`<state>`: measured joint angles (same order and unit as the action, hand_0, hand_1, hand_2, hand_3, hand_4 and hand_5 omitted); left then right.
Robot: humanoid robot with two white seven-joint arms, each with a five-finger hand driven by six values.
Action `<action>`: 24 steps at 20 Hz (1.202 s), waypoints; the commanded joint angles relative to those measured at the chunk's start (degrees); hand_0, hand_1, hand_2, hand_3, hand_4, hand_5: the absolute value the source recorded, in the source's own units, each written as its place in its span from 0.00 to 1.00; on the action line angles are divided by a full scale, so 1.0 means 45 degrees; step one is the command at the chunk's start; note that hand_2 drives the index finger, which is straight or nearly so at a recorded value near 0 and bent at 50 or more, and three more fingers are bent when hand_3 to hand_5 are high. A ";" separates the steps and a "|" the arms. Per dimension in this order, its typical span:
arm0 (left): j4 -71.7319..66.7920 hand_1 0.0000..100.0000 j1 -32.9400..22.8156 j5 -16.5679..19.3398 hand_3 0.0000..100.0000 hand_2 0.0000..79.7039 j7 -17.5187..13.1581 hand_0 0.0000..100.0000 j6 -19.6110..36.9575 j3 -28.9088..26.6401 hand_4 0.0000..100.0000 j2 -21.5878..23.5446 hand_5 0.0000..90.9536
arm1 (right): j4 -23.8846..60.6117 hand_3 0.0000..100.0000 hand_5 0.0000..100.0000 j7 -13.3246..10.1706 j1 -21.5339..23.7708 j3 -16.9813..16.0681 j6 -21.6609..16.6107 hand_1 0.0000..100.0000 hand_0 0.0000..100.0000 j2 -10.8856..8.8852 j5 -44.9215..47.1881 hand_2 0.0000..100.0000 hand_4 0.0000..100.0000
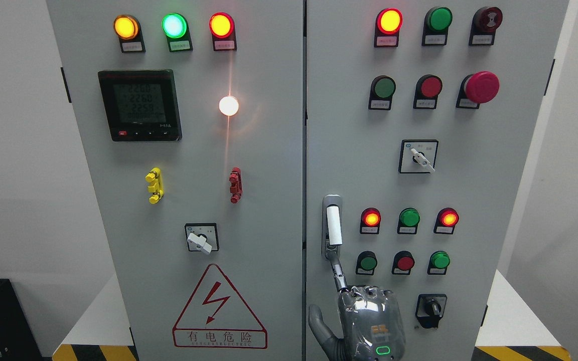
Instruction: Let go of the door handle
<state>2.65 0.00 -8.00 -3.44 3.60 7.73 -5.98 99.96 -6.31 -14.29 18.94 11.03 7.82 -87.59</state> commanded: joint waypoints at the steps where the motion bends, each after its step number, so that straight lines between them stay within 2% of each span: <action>1: -0.0003 0.56 0.0429 0.0000 0.00 0.00 0.0003 0.12 0.0001 0.0000 0.00 0.0000 0.00 | 0.0228 1.00 1.00 -0.0062 0.0050 0.0010 -0.0010 0.28 0.51 0.0000 -0.0048 0.04 1.00; 6: -0.0003 0.56 0.0429 0.0000 0.00 0.00 0.0003 0.12 0.0001 0.0000 0.00 0.0000 0.00 | 0.0773 1.00 1.00 -0.0081 0.0400 0.0010 -0.0049 0.28 0.51 -0.0019 0.0011 0.12 1.00; 11: 0.0016 0.56 0.0429 0.0000 0.00 0.00 0.0003 0.12 0.0001 0.0000 0.00 0.0000 0.00 | 0.1418 0.96 1.00 -0.0140 0.0869 -0.0088 -0.0088 0.27 0.54 -0.0039 0.0050 0.32 0.97; 18: 0.0016 0.56 0.0429 0.0000 0.00 0.00 0.0003 0.12 0.0001 0.0000 0.00 0.0000 0.00 | 0.2024 0.93 1.00 -0.0179 0.0967 -0.0225 -0.0166 0.26 0.57 -0.0039 0.0070 0.45 0.93; 20: 0.0016 0.56 0.0429 0.0000 0.00 0.00 0.0003 0.12 0.0001 0.0000 0.00 0.0000 0.00 | 0.2394 0.88 0.97 -0.0121 0.1065 -0.0205 -0.0166 0.26 0.58 -0.0039 0.0089 0.50 0.90; 24: -0.0003 0.56 0.0410 0.0000 0.00 0.00 0.0003 0.12 0.0001 0.0000 0.00 0.0000 0.00 | 0.3117 0.87 0.96 -0.0082 0.1552 -0.0205 -0.0224 0.26 0.58 -0.0116 0.0089 0.53 0.88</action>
<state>2.68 0.00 -8.00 -3.44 3.59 7.73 -5.98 107.76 -7.36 -9.31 18.34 10.25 7.63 -87.25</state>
